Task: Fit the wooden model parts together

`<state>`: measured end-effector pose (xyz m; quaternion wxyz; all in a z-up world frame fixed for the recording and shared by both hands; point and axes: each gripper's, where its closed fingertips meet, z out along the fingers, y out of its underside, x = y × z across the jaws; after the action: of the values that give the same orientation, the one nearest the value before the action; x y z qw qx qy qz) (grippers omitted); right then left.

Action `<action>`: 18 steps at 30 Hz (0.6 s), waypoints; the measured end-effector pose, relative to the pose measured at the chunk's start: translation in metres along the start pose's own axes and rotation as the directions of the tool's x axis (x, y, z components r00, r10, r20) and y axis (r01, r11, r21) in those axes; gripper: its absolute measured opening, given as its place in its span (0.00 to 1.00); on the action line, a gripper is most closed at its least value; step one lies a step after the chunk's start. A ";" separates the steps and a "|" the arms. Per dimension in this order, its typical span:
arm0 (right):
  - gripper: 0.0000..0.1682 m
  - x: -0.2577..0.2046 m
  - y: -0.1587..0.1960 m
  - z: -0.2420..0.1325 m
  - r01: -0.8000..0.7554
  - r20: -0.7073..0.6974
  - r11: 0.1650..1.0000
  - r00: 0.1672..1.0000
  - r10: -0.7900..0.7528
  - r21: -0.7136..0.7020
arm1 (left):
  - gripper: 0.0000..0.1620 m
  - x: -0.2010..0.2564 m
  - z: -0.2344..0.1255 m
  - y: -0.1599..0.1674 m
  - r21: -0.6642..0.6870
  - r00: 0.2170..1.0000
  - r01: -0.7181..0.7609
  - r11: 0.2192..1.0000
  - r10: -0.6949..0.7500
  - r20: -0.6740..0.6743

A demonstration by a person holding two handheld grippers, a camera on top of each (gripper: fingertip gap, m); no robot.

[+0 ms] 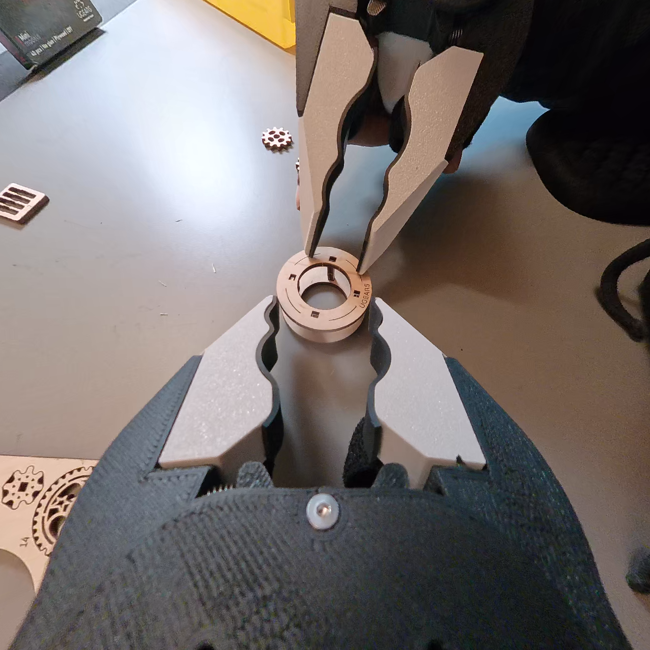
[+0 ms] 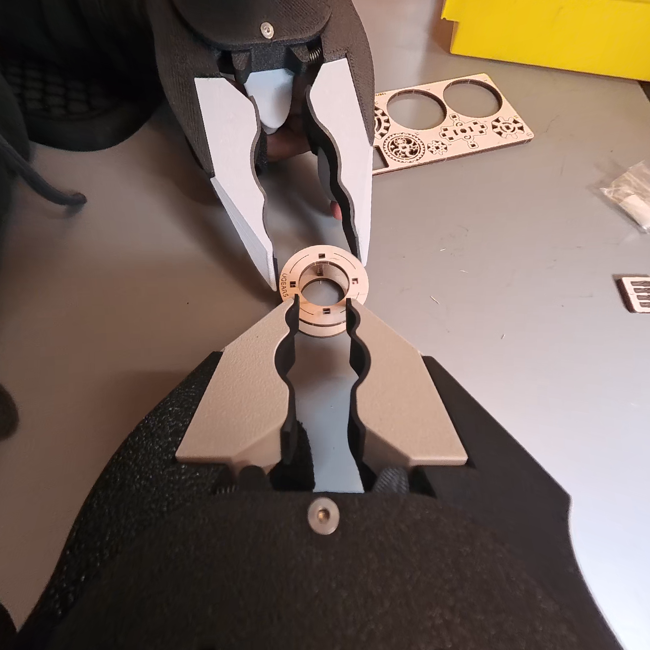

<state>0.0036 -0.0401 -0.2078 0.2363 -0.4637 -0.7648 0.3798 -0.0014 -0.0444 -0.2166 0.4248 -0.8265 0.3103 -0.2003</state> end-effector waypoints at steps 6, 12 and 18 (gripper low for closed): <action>0.14 0.000 0.000 0.000 -0.004 0.002 1.000 1.000 0.004 0.002 | 0.31 0.000 0.000 0.001 -0.002 1.000 -0.005 1.000 0.005 0.003; 0.13 0.000 0.001 0.000 -0.004 0.001 1.000 1.000 0.004 0.007 | 0.31 0.000 0.001 0.002 -0.013 0.999 0.041 0.999 -0.041 -0.009; 0.13 0.001 0.001 0.000 -0.008 0.001 1.000 1.000 0.008 0.005 | 0.31 0.001 0.001 0.003 -0.018 0.999 0.052 0.998 -0.052 -0.012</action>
<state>0.0035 -0.0391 -0.2088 0.2359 -0.4659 -0.7621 0.3829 -0.0014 -0.0458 -0.2195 0.4101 -0.8368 0.2930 -0.2137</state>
